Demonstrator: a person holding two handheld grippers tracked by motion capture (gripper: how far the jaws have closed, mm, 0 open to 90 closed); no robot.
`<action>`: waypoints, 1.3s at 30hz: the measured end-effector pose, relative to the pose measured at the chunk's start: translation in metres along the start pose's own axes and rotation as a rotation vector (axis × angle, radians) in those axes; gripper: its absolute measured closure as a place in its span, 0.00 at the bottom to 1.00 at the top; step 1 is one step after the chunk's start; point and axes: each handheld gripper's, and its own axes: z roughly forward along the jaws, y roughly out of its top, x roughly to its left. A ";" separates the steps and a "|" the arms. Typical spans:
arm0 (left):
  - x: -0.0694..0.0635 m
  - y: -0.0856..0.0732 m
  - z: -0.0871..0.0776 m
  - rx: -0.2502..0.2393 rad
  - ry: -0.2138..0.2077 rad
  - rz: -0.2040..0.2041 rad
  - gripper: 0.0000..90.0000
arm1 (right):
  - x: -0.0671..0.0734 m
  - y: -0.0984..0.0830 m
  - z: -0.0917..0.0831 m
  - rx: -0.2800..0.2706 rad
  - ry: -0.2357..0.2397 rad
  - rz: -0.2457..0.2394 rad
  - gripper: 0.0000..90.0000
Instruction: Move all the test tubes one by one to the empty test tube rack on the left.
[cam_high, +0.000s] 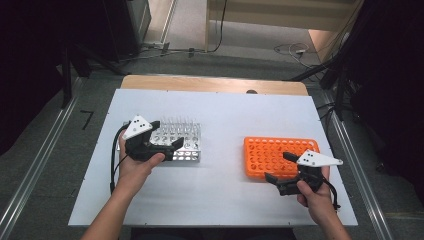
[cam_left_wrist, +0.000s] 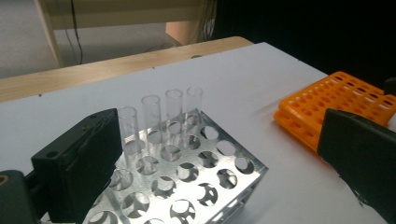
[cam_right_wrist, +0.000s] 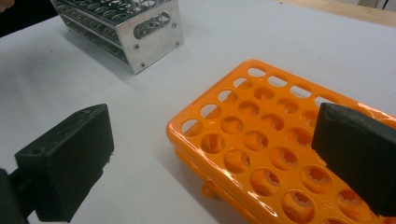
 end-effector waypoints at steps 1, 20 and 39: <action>-0.002 -0.001 -0.002 -0.005 -0.006 0.002 0.00 | 0.000 0.000 0.000 0.001 -0.001 0.003 0.00; -0.028 -0.036 -0.040 -0.036 -0.054 0.028 0.00 | -0.013 -0.007 -0.005 0.002 -0.033 0.029 0.00; -0.004 -0.062 -0.075 -0.083 -0.006 0.000 0.00 | -0.034 -0.040 -0.033 0.005 -0.109 0.080 0.00</action>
